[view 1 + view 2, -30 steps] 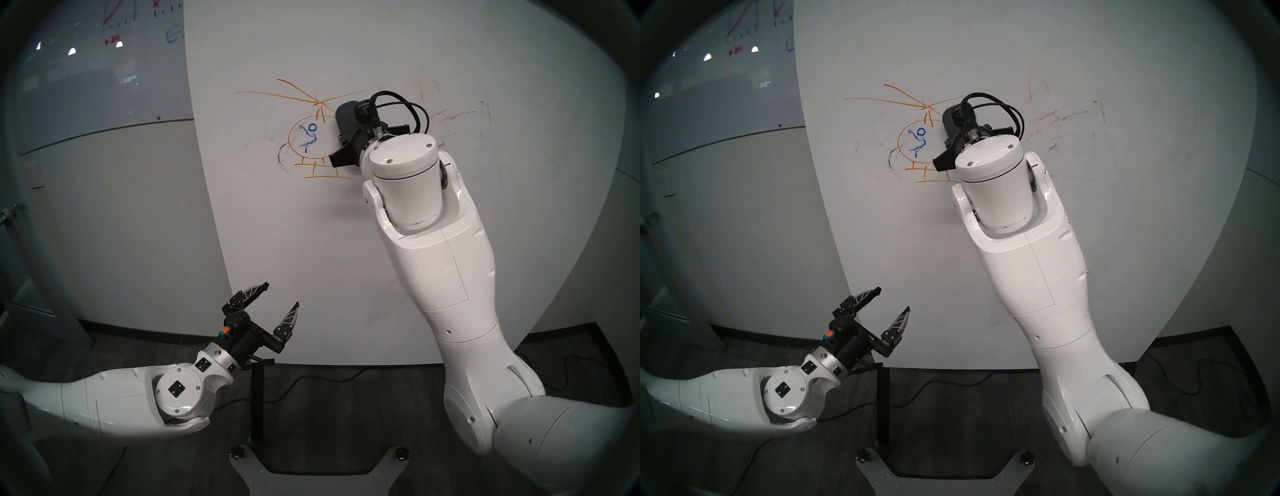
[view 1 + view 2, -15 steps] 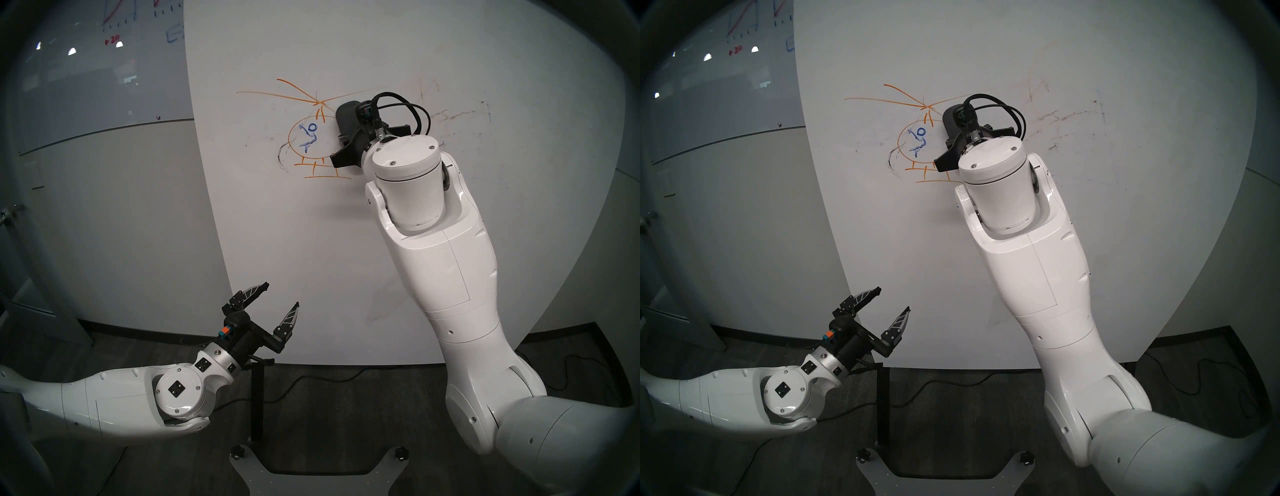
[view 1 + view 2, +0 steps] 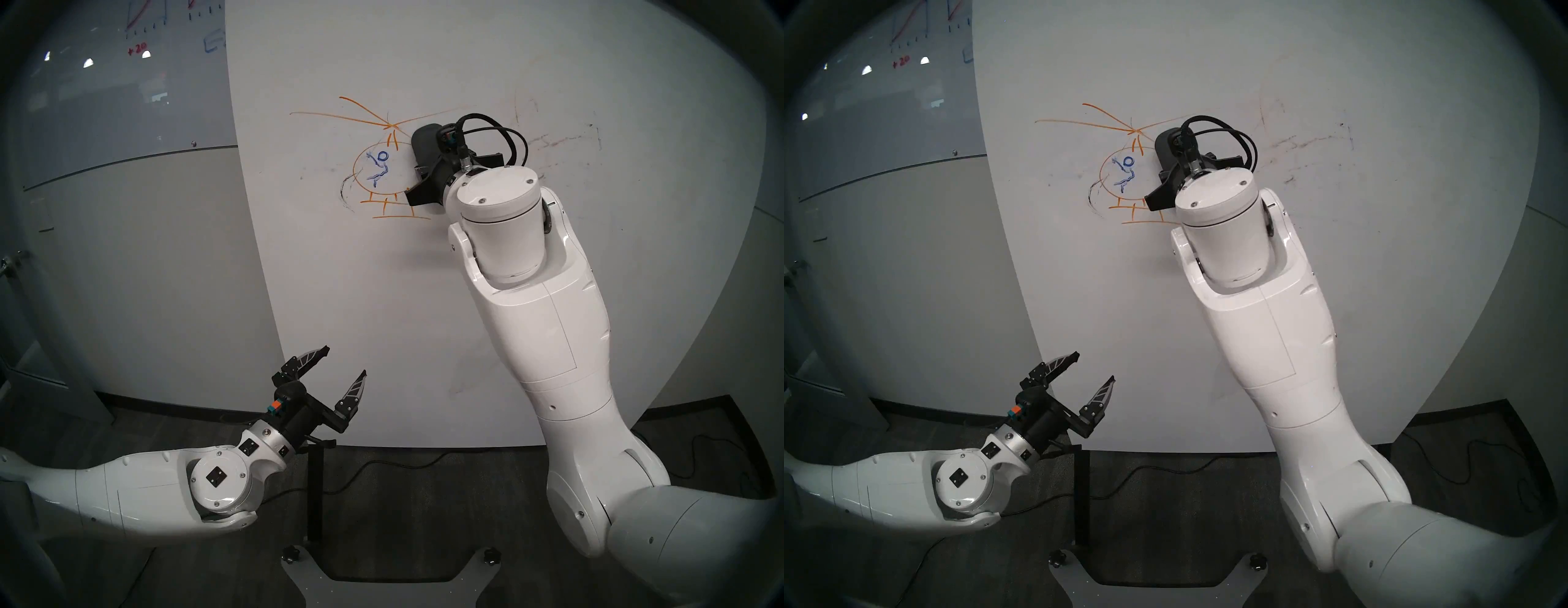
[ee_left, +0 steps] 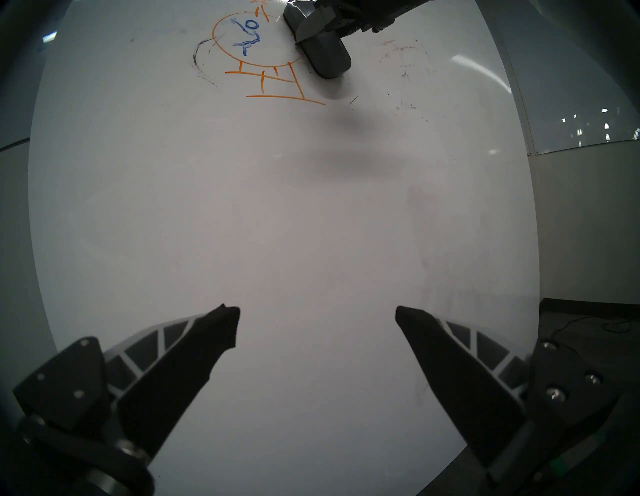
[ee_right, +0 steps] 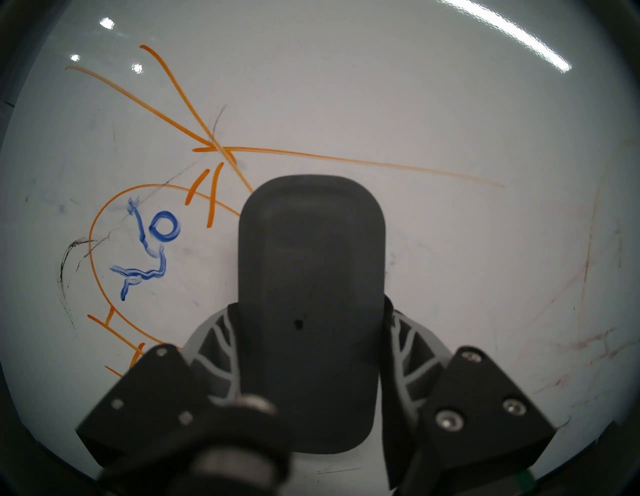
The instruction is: Erase all marks on the whiteboard with the eraser
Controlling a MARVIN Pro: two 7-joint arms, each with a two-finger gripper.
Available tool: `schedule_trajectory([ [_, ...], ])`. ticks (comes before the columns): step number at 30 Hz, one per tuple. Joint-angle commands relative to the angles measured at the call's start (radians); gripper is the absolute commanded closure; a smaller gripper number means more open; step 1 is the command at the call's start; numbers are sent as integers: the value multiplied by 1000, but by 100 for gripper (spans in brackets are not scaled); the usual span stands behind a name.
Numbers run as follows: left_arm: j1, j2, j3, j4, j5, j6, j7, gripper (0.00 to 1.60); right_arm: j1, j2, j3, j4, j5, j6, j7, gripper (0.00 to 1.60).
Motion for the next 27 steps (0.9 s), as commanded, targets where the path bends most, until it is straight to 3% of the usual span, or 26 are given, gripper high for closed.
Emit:
schedule_trajectory([
  [1, -8, 3, -8, -7, -1, -8, 0, 0, 18, 12, 36, 13, -9, 1, -16, 160],
  [6, -8, 3, -8, -7, -1, -8, 0, 0, 20, 22, 30, 18, -12, -10, -12, 160],
  [17, -8, 2, -8, -7, 0, -8, 0, 0, 60, 10, 12, 138, -20, -86, -8, 160],
  [27, -8, 2, -8, -7, 0, -8, 0, 0, 13, 29, 13, 113, -36, -75, -19, 160],
])
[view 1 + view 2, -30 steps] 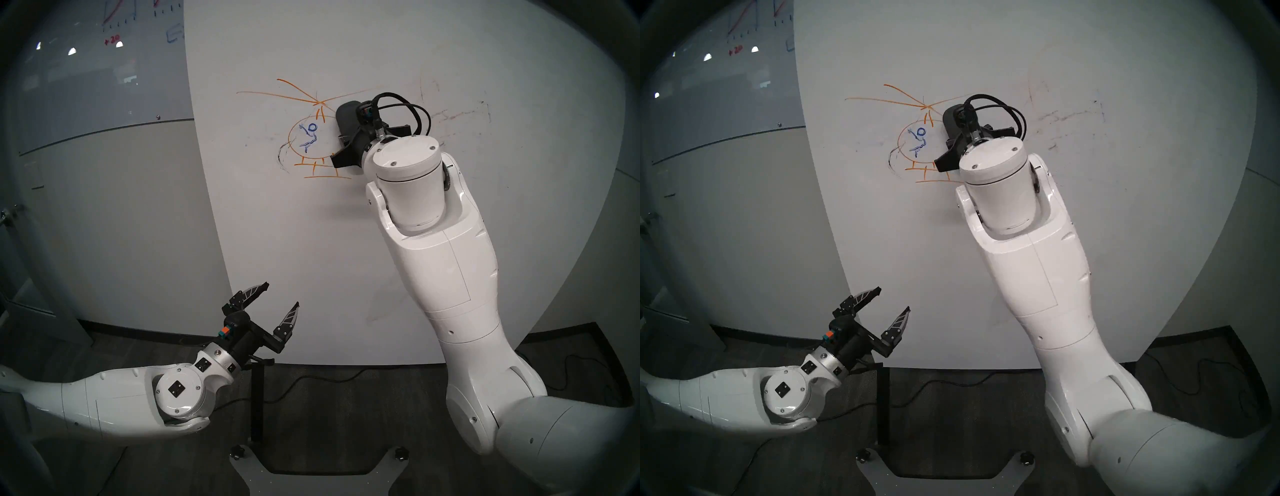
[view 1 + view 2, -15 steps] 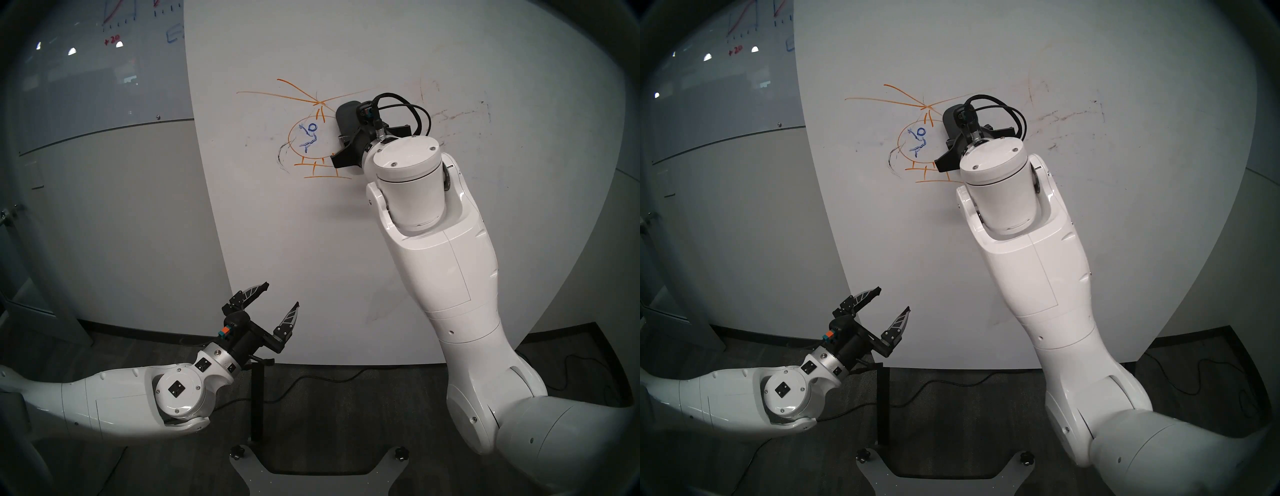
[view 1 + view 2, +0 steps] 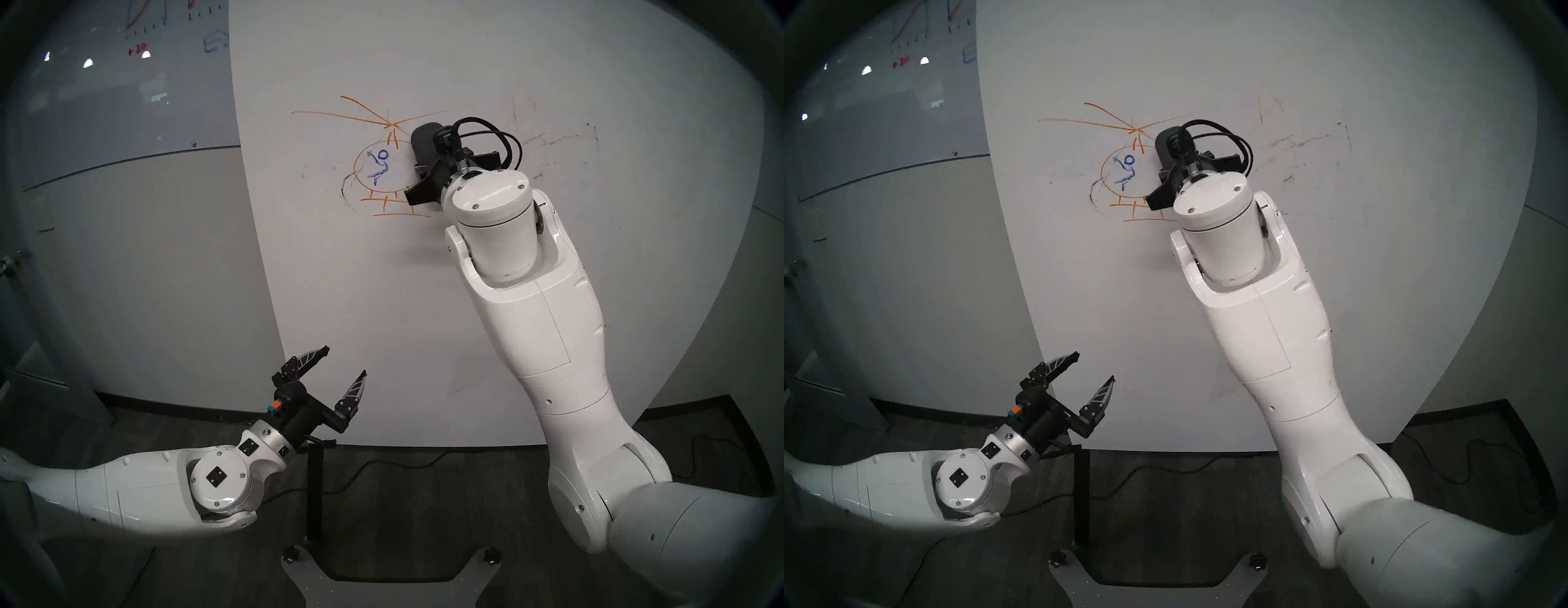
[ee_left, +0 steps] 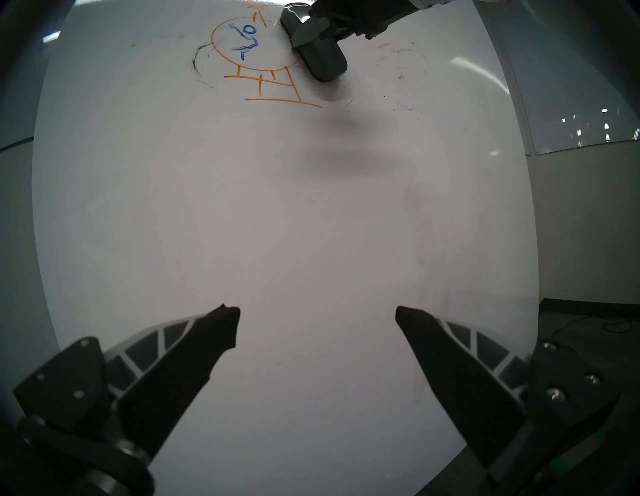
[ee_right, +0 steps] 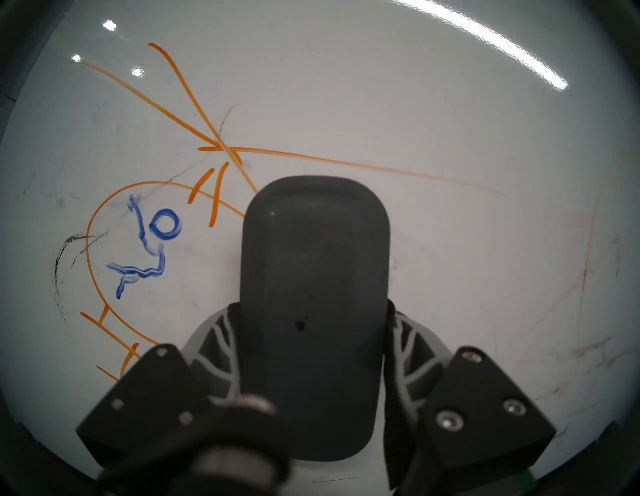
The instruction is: Erase all marks on the whiteboard with the eraser
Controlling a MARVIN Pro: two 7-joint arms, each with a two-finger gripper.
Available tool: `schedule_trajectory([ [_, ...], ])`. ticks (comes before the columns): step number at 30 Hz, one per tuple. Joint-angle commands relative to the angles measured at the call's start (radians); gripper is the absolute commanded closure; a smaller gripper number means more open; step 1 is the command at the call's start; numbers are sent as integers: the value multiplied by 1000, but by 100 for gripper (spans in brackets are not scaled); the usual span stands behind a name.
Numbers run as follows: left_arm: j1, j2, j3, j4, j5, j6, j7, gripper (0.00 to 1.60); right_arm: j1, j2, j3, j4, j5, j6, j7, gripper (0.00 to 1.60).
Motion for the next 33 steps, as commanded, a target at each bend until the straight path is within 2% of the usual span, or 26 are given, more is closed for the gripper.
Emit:
schedule_trajectory([
  [1, -8, 2, -8, -7, 0, -8, 0, 0, -5, 21, 27, 47, -12, 4, -18, 160],
  [12, -8, 2, -8, -7, 0, -8, 0, 0, -72, 54, 59, -119, -22, 79, -26, 160],
  [19, -8, 3, -8, -7, -1, -9, 0, 0, -101, 57, 78, -165, -28, 116, -29, 160],
  [23, -8, 3, -8, -7, -1, -9, 0, 0, -87, 53, 71, -144, -22, 86, -17, 160],
  [33, -8, 2, -8, -7, 0, -7, 0, 0, 18, -6, -18, 19, -35, -12, -9, 160],
])
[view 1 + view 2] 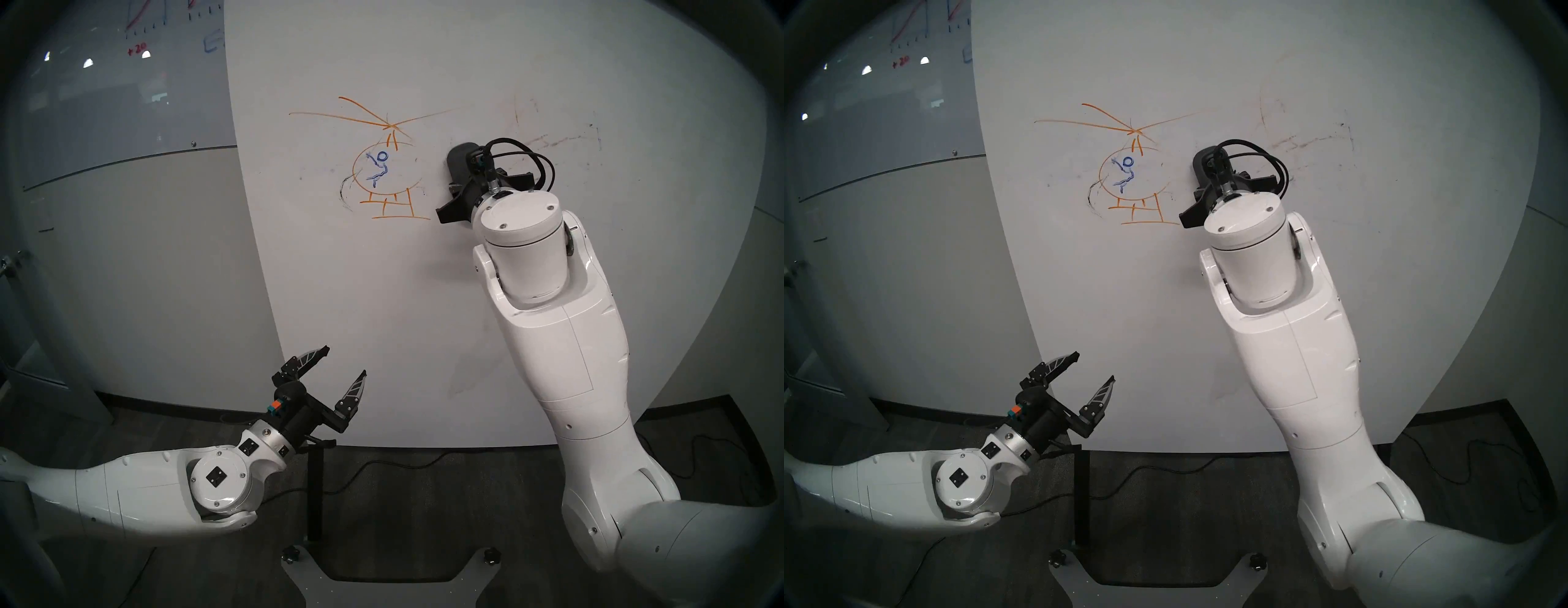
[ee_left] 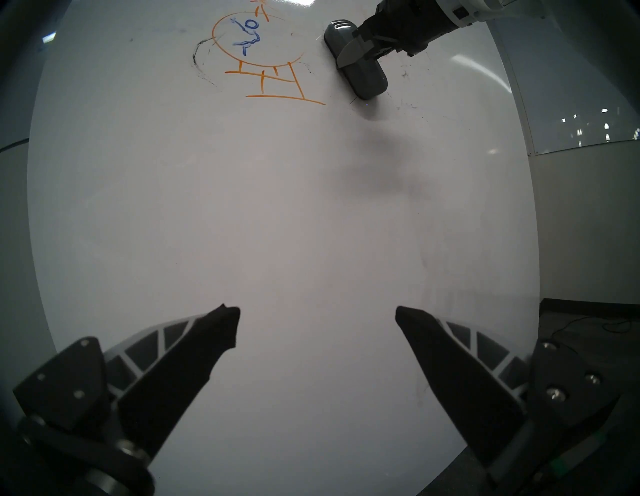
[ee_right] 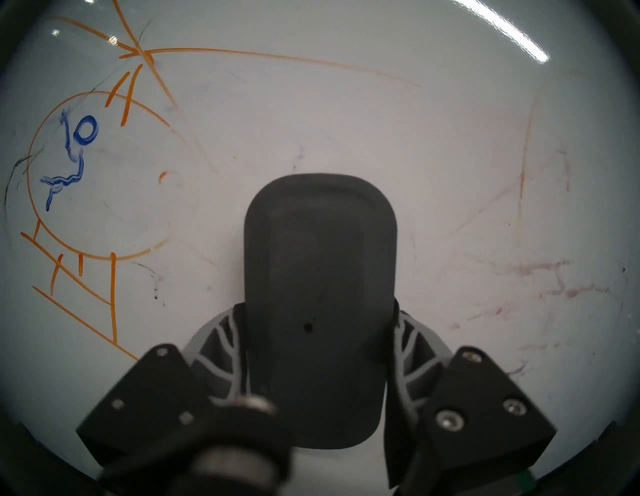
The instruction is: Erase all marks on the whiteboard with the eraser
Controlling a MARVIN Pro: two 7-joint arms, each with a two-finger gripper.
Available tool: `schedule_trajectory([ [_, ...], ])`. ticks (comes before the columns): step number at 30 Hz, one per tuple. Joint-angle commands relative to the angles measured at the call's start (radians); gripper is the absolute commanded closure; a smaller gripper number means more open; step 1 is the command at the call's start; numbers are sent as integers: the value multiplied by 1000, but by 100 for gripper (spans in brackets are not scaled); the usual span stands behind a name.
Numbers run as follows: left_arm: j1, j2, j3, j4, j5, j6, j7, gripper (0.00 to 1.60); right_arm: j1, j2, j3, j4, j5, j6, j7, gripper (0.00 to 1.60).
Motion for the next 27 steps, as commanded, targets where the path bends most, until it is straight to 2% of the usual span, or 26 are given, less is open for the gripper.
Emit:
schedule_trajectory([
  [1, -8, 2, -8, -7, 0, -7, 0, 0, 106, -66, -61, 109, 8, -84, 16, 160],
  [9, -8, 1, -8, -6, 0, -5, 1, 0, 157, -121, -122, 172, -15, -117, -4, 160],
  [16, -8, 1, -8, -6, 0, -5, 1, 0, 185, -166, -143, 188, -19, -115, -33, 160],
  [19, -8, 2, -8, -6, 0, -6, 1, 0, 166, -171, -145, 195, -13, -104, -38, 160],
  [22, -8, 2, -8, -7, 0, -7, 0, 0, 111, -155, -146, 190, -4, -92, -39, 160],
  [27, -8, 2, -8, -7, 0, -7, 0, 0, 25, -146, -142, 114, 9, -55, -49, 160],
])
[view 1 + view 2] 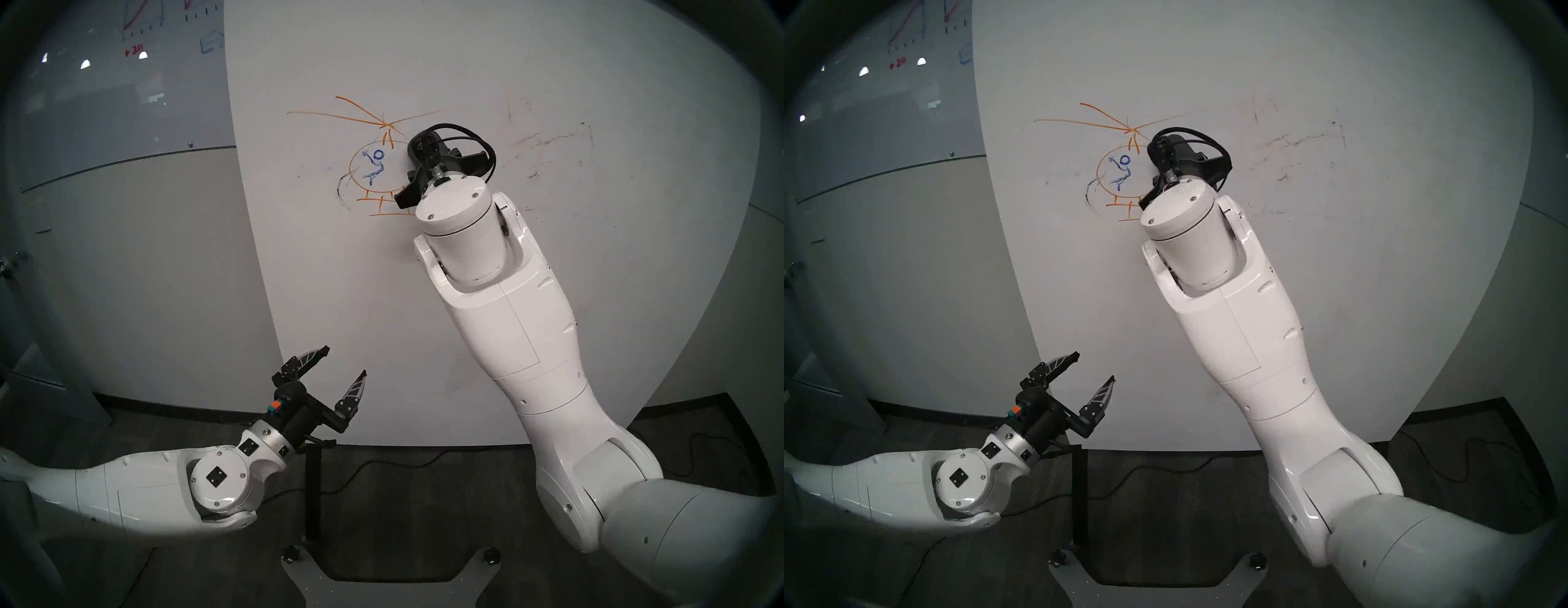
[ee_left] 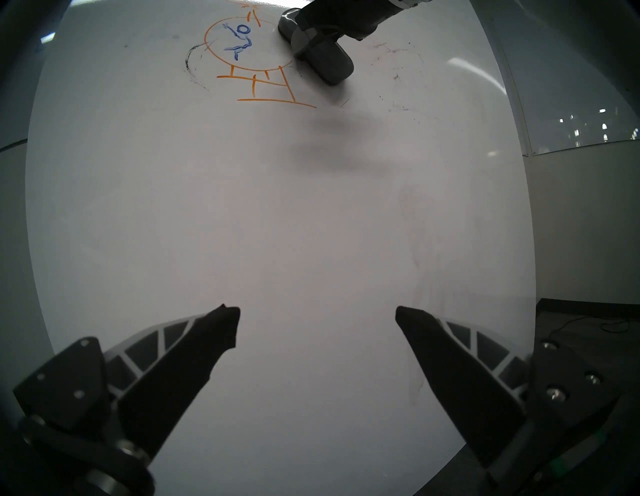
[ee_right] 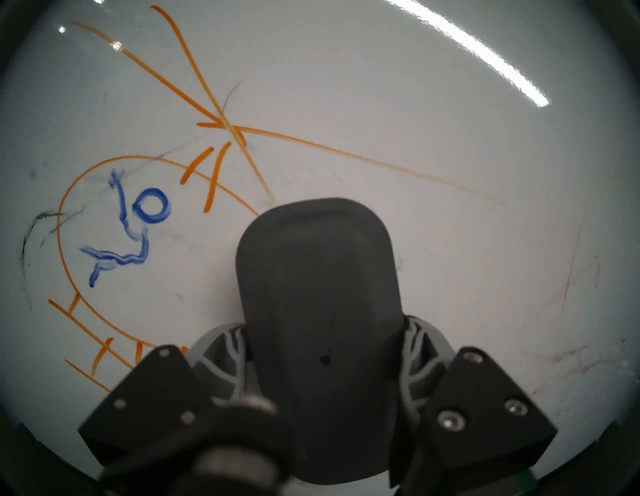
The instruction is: Erase all marks on the whiteboard with the eraser
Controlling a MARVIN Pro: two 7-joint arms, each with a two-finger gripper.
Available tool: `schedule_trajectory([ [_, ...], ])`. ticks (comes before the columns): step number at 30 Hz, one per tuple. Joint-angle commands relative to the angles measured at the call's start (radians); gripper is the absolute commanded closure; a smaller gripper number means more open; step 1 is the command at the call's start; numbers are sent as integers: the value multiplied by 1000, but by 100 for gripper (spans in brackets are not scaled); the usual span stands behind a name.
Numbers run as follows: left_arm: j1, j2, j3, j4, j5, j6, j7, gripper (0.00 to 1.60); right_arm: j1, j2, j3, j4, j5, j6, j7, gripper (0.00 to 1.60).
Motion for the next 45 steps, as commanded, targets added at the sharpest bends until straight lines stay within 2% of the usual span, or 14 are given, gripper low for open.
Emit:
schedule_trajectory([
  [1, -8, 2, -8, -7, 0, -7, 0, 0, -76, -38, -23, -29, 54, -5, 33, 160],
  [8, -7, 3, -8, -7, -1, -9, 0, 0, -76, -39, -22, -47, 64, -14, 36, 160],
  [21, -8, 2, -8, -7, -1, -8, 0, 0, 45, -95, -14, 112, 63, -98, 23, 160],
  [26, -8, 2, -8, -7, 0, -6, 0, 0, 72, -144, 25, 138, 25, -135, 26, 160],
  [38, -8, 2, -8, -6, 0, -5, 1, 0, 119, -189, 54, 182, -14, -148, 37, 160],
  [39, -8, 2, -8, -6, 0, -5, 1, 0, 96, -203, 67, 170, -29, -157, 37, 160],
  [45, -8, 1, -8, -6, 0, -5, 1, 0, 118, -221, 80, 196, -49, -161, 45, 160],
])
